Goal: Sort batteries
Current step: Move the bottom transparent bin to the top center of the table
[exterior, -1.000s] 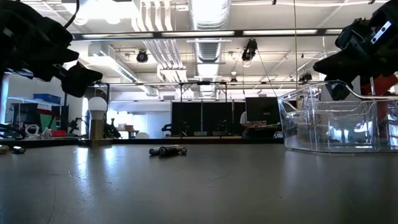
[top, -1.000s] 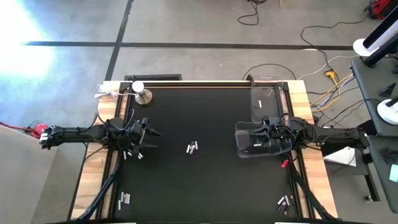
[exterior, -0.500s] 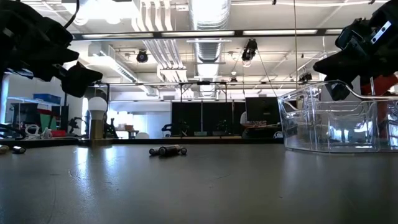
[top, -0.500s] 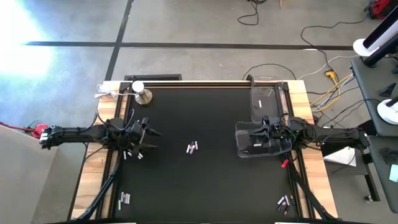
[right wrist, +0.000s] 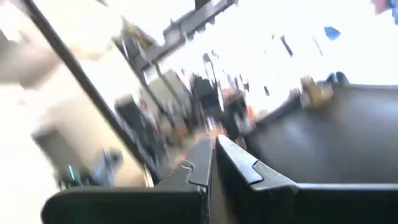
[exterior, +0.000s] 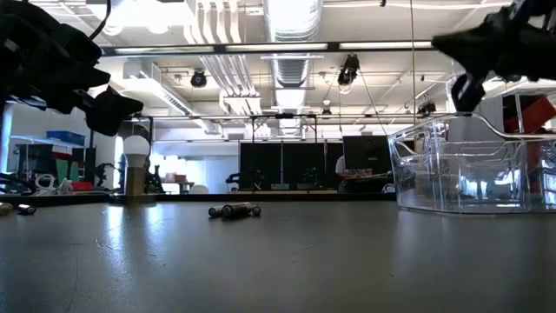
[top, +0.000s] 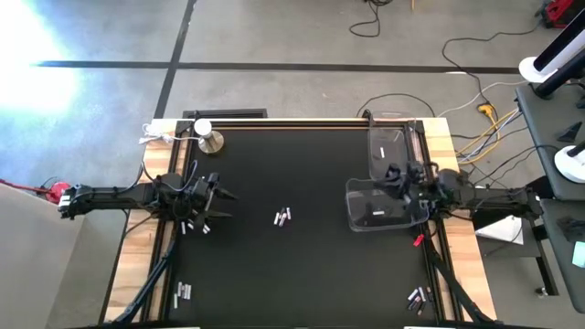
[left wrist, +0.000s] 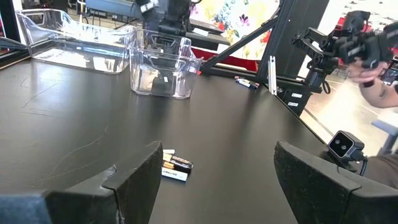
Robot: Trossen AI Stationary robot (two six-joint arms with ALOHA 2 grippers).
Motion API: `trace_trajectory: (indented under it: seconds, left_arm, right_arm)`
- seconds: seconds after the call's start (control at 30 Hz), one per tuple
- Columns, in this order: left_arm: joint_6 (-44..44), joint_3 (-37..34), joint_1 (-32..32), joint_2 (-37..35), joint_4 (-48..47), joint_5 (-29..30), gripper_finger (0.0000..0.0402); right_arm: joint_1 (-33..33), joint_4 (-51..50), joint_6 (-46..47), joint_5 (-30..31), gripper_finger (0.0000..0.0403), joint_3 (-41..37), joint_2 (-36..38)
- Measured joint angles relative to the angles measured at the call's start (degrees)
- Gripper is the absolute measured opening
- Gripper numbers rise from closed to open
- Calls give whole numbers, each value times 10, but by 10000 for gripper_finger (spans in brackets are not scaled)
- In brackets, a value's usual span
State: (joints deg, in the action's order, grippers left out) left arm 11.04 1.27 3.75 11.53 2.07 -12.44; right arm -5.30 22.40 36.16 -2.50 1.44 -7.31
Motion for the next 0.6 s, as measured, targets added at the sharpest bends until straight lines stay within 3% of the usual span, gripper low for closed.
trace_trajectory:
  seconds: [0.17, 0.27, 0.43, 0.6]
  left_arm:
    - [0, 0, 0, 0, 0, 0, 284]
    - [0, 0, 0, 0, 0, 0, 284]
    - [0, 0, 0, 0, 0, 0, 284]
    - [0, 0, 0, 0, 0, 0, 284]
  right_arm:
    - [0, 58, -2, 78, 13, 0, -2]
    - [12, 49, -3, 88, 13, 9, -35]
    - [81, 48, -10, 184, 13, 69, -184]
    - [150, 30, -44, 301, 13, 197, -380]
